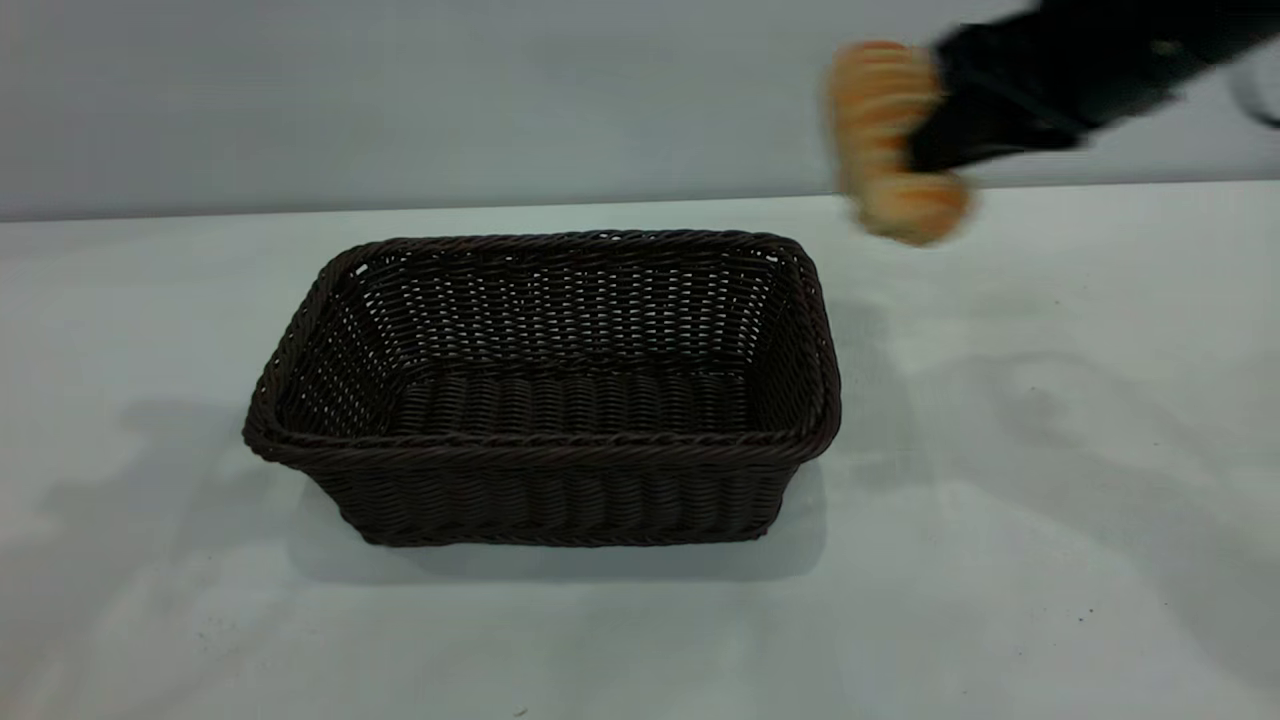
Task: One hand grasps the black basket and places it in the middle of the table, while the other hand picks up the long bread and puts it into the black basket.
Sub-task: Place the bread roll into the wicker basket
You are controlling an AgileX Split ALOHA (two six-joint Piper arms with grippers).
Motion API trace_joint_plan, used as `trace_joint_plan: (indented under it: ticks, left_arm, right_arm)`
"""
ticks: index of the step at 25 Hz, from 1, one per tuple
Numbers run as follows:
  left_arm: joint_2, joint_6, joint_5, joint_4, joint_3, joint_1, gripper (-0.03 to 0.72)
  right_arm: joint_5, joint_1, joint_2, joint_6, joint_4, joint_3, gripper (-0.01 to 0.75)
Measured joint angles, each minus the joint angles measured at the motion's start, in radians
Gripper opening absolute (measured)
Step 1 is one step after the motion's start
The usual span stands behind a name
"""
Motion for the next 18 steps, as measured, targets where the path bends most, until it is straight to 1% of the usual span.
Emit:
trace_joint_plan:
  ticks: [2, 4, 6, 8, 11, 13, 14, 16, 18]
  left_arm:
    - [0.0, 0.0, 0.0, 0.0, 0.0, 0.0, 0.517]
    - [0.0, 0.0, 0.001, 0.0, 0.0, 0.0, 0.517]
    - [0.0, 0.0, 0.009, 0.0, 0.0, 0.0, 0.517]
    - [0.0, 0.0, 0.018, 0.001, 0.0, 0.0, 0.517]
    - [0.0, 0.0, 0.034, 0.012, 0.0, 0.0, 0.517]
    - [0.0, 0.0, 0.059, 0.033, 0.0, 0.0, 0.517]
    - [0.0, 0.0, 0.072, 0.053, 0.0, 0.0, 0.517]
    - [0.0, -0.013, 0.104, 0.113, 0.0, 0.0, 0.517]
    - [0.0, -0.053, 0.136, 0.196, 0.0, 0.0, 0.517]
  right_arm:
    - [-0.007, 0.095, 0.02, 0.0, 0.018, -0.03, 0.041]
    - [-0.036, 0.188, 0.054, 0.0, 0.032, -0.063, 0.059]
    - [-0.056, 0.241, 0.1, 0.004, 0.038, -0.094, 0.099]
    - [-0.058, 0.259, 0.131, 0.006, 0.039, -0.107, 0.166]
    - [-0.056, 0.246, 0.139, 0.035, 0.005, -0.108, 0.323]
    - [-0.03, 0.216, 0.118, 0.095, -0.082, -0.109, 0.411]
    - [-0.015, 0.192, 0.104, 0.153, -0.149, -0.109, 0.444]
    - [0.025, 0.134, 0.052, 0.309, -0.303, -0.109, 0.474]
    - [0.074, 0.053, -0.003, 0.481, -0.509, -0.112, 0.483]
